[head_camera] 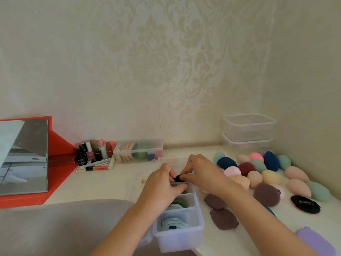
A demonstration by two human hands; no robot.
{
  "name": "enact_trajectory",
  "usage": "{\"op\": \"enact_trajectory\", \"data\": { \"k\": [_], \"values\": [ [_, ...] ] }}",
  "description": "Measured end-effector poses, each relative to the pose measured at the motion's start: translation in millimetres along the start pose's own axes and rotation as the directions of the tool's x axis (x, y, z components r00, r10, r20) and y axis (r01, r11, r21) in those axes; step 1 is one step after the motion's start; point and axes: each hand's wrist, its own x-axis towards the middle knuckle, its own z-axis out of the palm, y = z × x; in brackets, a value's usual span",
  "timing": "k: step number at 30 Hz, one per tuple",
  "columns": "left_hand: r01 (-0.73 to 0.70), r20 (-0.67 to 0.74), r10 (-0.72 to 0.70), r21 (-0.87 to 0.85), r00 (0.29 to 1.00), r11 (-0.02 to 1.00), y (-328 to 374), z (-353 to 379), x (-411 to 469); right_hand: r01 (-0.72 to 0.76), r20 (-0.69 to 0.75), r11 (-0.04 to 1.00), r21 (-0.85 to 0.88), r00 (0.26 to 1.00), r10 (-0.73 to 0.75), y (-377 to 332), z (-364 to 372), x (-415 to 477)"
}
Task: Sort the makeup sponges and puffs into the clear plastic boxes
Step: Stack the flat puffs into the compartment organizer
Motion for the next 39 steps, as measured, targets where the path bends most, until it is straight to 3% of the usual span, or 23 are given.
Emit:
{"op": "enact_trajectory", "data": {
  "k": [9,15,18,21,23,27,30,35,39],
  "values": [
    [-0.025,0.027,0.023,0.068,0.999,0.997,-6,4,4,-0.117,0.184,0.991,-0.065,0.975,0.127,-4,-1,-3],
    [0.001,0.165,-0.017,0.094,0.986,0.996,-6,2,8,-0.140,0.037,0.986,0.089,0.990,0.137,-8,-17,-19],
    [-0.031,0.208,0.001,0.142,0.978,0.989,-6,2,8,-0.233,0.016,0.965,0.121,0.972,0.233,2,-37,-32],
    [-0.054,0.241,-0.008,0.248,0.970,0.967,-5,1,8,-0.403,0.036,0.909,-0.106,0.912,0.409,19,-62,-49],
    [-0.075,0.264,-0.013,0.323,0.964,0.943,-2,1,8,-0.517,0.018,0.813,-0.269,0.841,0.540,37,-77,-62],
    [-0.100,0.305,-0.026,0.391,0.952,0.915,-1,3,8,-0.726,-0.111,0.574,-0.379,0.651,0.751,71,-97,-92],
    [-0.098,0.312,-0.034,0.398,0.950,0.912,0,3,9,-0.770,-0.105,0.478,-0.422,0.565,0.818,84,-103,-113],
    [-0.104,0.329,-0.049,0.432,0.943,0.896,1,3,9,-0.805,-0.003,0.443,-0.395,0.484,0.875,92,-100,-122],
    [-0.095,0.322,-0.049,0.419,0.945,0.903,1,4,8,-0.809,-0.058,0.413,-0.420,0.478,0.877,95,-96,-123]
  ]
}}
